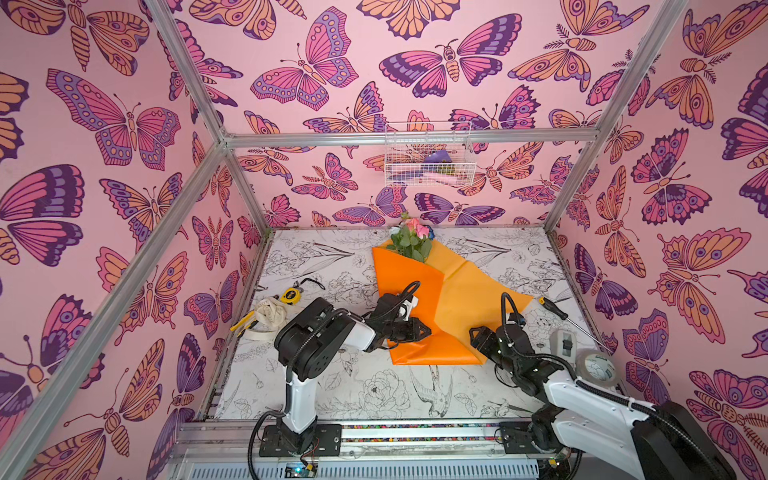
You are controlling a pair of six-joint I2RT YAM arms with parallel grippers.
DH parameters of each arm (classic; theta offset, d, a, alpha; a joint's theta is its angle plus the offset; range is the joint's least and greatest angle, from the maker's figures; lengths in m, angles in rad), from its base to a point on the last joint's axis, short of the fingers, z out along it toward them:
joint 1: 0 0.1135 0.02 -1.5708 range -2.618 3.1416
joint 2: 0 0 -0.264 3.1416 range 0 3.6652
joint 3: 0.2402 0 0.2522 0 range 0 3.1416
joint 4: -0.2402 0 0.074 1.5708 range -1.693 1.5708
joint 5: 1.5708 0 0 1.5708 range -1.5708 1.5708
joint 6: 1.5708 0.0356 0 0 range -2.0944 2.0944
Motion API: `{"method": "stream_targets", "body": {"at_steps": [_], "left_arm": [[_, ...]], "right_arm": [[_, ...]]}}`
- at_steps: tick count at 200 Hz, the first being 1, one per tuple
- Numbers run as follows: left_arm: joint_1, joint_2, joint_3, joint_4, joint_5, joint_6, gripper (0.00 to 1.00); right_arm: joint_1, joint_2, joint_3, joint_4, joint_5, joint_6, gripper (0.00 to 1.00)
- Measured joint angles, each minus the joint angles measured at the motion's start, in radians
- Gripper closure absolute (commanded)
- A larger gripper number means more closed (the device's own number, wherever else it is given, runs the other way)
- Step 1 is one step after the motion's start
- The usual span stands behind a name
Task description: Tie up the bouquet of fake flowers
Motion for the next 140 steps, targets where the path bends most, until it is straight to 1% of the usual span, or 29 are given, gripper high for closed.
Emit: {"method": "stream_targets", "body": {"at_steps": [40, 60, 80, 97, 112, 133, 140], "left_arm": [[0.0, 0.001, -0.008, 0.011, 0.0, -0.003, 0.81], [0.0, 0.001, -0.008, 0.014, 0.0, -0.006, 0.81], [0.0, 0.001, -0.008, 0.014, 0.0, -0.007, 0.81], [0.0, 0.005, -0.008, 0.018, 0.0, -0.007, 0.81], [0.0, 0.009, -0.008, 0.023, 0.001, -0.007, 0.81], [0.0, 0.011, -0.008, 0.026, 0.003, -0.007, 0.81], [0.0, 0.011, -0.008, 0.026, 0.003, -0.007, 0.81]], "right_arm": [[-0.08, 0.081, 0.05, 0.05, -0.035, -0.092, 0.33], [-0.112, 0.111, 0.074, 0.061, -0.047, -0.13, 0.42], [-0.132, 0.143, 0.104, 0.069, -0.058, -0.166, 0.58], [-0.142, 0.167, 0.133, 0.069, -0.063, -0.202, 0.75], [-0.143, 0.18, 0.155, 0.063, -0.066, -0.224, 0.88], [-0.145, 0.188, 0.198, 0.021, -0.072, -0.252, 1.0], [-0.145, 0.188, 0.218, -0.003, -0.077, -0.261, 1.0]]}}
